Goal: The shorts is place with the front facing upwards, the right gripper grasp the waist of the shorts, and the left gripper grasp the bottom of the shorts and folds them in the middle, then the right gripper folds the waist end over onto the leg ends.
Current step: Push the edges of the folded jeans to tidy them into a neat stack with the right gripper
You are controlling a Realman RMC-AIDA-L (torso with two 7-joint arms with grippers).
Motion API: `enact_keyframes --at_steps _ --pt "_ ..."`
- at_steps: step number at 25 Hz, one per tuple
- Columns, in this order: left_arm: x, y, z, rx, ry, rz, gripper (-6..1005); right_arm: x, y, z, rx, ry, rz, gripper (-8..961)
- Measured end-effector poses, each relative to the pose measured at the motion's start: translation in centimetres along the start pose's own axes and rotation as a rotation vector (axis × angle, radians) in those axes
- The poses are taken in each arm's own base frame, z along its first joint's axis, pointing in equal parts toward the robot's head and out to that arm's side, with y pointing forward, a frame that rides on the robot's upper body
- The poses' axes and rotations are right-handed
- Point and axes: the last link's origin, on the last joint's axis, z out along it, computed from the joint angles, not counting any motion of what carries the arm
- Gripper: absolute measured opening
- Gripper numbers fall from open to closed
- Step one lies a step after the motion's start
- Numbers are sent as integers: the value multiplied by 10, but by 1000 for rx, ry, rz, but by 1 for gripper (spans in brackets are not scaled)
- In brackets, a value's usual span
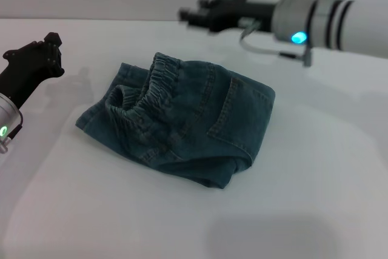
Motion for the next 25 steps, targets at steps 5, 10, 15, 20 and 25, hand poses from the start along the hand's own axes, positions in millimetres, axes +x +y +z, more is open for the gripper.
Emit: enact_keyframes --at_steps 5,10,15,20,25 --pt "4 2 -3 -27 31 -19 20 -6 -29 -37 128 -184 -3 547" --pt "6 16 -4 -101 54 -29 20 4 -48 -69 237 -243 -38 548" --pt "4 35 -3 -202 51 -12 21 17 -69 -104 357 -327 6 548" --pt "12 70 -11 -410 127 -3 22 32 -84 -136 460 -406 32 548" --pt "8 92 -17 -542 111 -9 23 43 -92 -153 500 -436 66 547"
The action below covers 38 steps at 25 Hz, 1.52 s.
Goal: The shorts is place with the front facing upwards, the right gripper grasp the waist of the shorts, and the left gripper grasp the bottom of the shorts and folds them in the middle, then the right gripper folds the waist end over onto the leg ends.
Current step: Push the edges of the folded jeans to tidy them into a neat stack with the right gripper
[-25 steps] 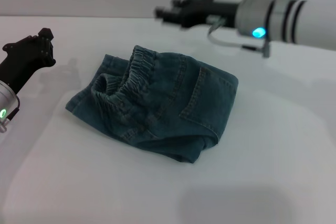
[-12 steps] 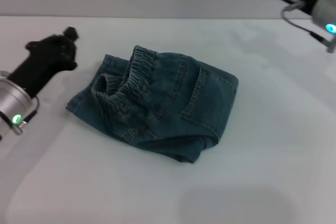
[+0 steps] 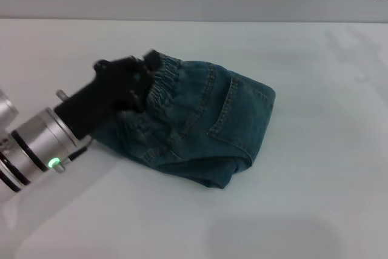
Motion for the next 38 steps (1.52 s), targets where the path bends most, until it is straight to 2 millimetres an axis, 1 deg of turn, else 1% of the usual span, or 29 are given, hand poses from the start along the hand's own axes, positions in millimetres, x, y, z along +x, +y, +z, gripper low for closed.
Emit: enact_keyframes --at_steps 2,3,5,10,15,21,28,38 --pt "-3 8 2 -35 -9 -7 23 1 -3 -2 11 -2 3 547" --pt "-3 8 2 -35 -9 -7 24 1 -4 -3 15 -3 2 547" --pt "-8 17 6 -72 -29 -10 24 1 -5 -4 20 -3 -1 547" --pt "-17 21 12 -87 -87 -8 25 1 -5 -4 17 -6 0 547" --pt "-34 24 15 -93 -198 20 26 3 -3 -5 3 -8 9 548" --pt "-44 20 14 -61 -269 34 27 10 1 -9 -20 -3 27 548" --pt "-49 10 20 0 -322 48 29 17 4 -13 -36 4 48 548" --pt "-44 2 28 38 -321 47 31 24 5 -17 -45 13 66 547"
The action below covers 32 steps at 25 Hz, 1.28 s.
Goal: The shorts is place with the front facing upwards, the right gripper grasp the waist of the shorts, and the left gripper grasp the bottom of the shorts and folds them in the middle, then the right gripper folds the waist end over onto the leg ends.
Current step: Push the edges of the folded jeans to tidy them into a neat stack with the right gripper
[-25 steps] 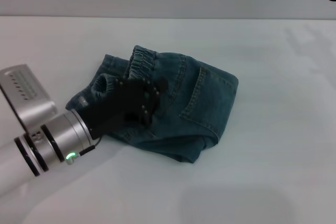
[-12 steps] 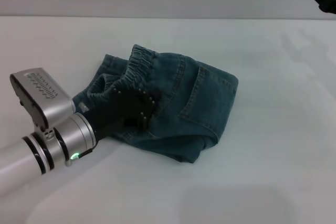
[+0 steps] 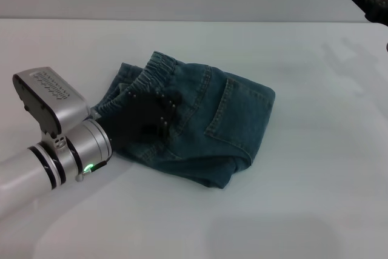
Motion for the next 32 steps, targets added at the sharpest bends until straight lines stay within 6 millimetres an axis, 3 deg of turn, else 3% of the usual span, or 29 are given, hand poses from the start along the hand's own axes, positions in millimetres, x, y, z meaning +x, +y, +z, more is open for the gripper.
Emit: enact_keyframes --at_steps 9,17,26,32 --pt "23 6 3 -29 105 7 33 0 0 -3 -1 -8 8 546" --pt "15 0 18 7 4 52 35 3 3 -4 -17 -12 22 548" --pt "6 -7 15 57 -50 54 37 6 3 -7 -20 -8 31 547" --pt "21 0 10 21 59 35 38 5 4 -8 -31 -19 32 548"
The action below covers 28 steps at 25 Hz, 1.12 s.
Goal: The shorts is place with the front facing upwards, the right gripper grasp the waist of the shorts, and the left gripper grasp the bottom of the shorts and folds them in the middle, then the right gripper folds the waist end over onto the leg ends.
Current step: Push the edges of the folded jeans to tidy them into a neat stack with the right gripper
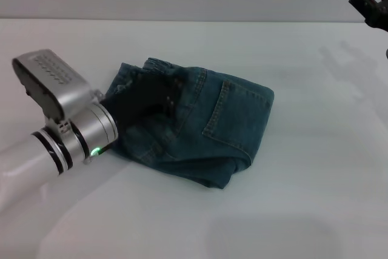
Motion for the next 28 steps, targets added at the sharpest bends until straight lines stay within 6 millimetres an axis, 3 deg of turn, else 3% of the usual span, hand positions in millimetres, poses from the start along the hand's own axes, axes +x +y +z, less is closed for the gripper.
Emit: enact_keyframes --at_steps 5,15,19,28 --pt "24 -2 -5 -2 163 -53 39 -2 1 -1 -10 -17 -14 547" --pt "55 -35 -28 151 428 -157 41 -5 8 0 -55 -38 -12 548" --pt "54 -42 -38 205 467 -193 42 -6 4 2 -67 -34 -4 547" --pt "40 -50 -48 285 461 -257 282 -9 1 9 -56 -37 -55 548"
